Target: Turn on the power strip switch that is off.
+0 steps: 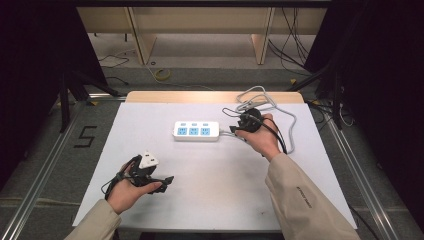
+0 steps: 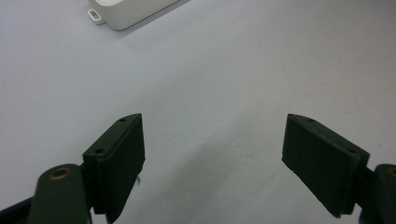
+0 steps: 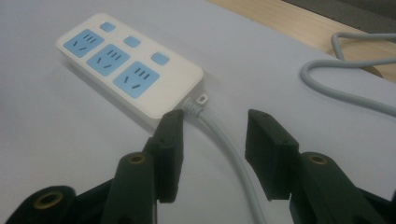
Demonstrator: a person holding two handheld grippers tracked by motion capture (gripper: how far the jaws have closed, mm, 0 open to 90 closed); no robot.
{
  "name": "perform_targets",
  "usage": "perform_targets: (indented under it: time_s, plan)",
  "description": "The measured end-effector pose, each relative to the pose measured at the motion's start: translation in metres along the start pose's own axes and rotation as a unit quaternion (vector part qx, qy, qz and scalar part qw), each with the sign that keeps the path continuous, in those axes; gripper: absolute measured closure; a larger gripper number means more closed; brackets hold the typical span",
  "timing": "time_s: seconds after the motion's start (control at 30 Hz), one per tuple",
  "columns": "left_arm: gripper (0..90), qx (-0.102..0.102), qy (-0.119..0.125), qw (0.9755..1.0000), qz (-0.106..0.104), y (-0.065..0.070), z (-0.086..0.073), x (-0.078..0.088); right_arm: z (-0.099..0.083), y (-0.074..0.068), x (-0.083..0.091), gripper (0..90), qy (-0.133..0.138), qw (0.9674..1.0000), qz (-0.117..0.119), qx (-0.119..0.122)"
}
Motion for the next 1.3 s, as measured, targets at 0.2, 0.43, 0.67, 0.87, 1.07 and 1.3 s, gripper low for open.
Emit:
perform_targets:
  time_s: [0.2,0.43,0.67,0.87,1.07,1.3]
  plan:
    - [21.0,0.001,0.001,1.0000,0.002,0.000,0.000,0.000,-0.009,0.005,0.008,56.5,0.003,0.9999,0.000,-0.010]
    - [21.0,0.001,0.001,1.0000,0.002,0.000,0.000,0.000,-0.019,0.008,0.023,54.1,0.012,0.9999,-0.002,-0.007]
    - [21.0,0.002,0.000,1.0000,0.003,0.000,0.000,0.000,-0.028,0.008,0.037,52.6,0.021,0.9998,-0.002,-0.003]
    - [21.0,0.002,0.001,1.0000,0.003,0.000,-0.001,0.000,-0.038,0.009,0.045,51.2,0.021,0.9998,-0.001,-0.008]
    - [21.0,0.002,0.001,1.0000,0.003,0.000,-0.001,0.000,-0.048,0.008,0.051,49.2,0.020,0.9997,0.000,-0.012]
    - [20.9,0.003,0.001,1.0000,0.003,0.000,-0.001,0.000,-0.060,0.012,0.058,45.7,0.022,0.9996,-0.002,-0.017]
Point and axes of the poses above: each handheld gripper's, and its own axes: x roughly backward along the jaws, z roughly out of its top, y roughly to its right, the point moved 2 cm from there along -x, roughly forward along the jaws, and after that the axes turned 1 degree about x, right-handed, at the moved point
